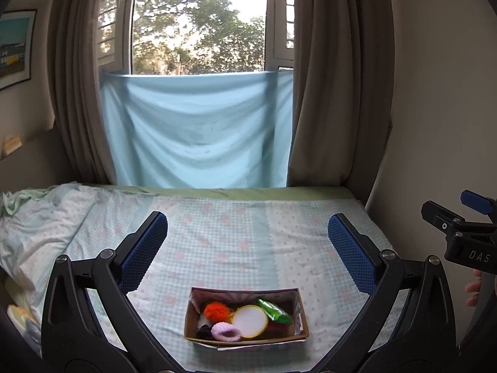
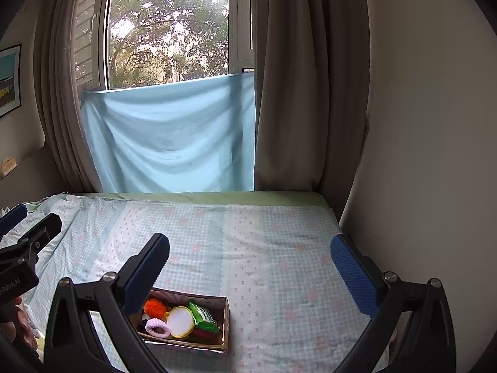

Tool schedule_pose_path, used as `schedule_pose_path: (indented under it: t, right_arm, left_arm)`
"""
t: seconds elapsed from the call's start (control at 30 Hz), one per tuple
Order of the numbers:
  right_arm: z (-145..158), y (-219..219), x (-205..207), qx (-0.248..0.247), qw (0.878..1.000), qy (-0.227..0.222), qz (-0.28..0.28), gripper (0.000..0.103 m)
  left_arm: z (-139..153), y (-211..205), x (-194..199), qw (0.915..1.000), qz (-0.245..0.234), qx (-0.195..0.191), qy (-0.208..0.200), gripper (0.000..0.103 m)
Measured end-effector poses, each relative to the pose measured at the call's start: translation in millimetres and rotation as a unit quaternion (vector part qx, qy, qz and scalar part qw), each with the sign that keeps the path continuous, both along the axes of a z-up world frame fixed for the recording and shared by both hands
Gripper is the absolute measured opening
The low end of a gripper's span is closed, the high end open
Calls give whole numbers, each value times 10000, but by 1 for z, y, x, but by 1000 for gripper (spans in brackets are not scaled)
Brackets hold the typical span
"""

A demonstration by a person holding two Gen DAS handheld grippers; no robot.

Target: Organize soft objects

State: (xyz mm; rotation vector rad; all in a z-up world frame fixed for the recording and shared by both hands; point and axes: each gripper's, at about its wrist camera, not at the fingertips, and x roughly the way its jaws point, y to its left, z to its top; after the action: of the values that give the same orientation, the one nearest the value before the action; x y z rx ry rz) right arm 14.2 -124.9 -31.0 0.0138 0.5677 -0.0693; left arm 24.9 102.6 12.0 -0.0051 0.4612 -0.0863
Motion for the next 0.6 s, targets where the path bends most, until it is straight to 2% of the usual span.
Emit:
schedule_pose_path:
  t: [0.6]
  right_arm:
    - [1, 2, -1, 14, 10000, -15, -71, 103]
  left_arm:
    - [2, -2, -4, 10000, -24, 19, -14, 103]
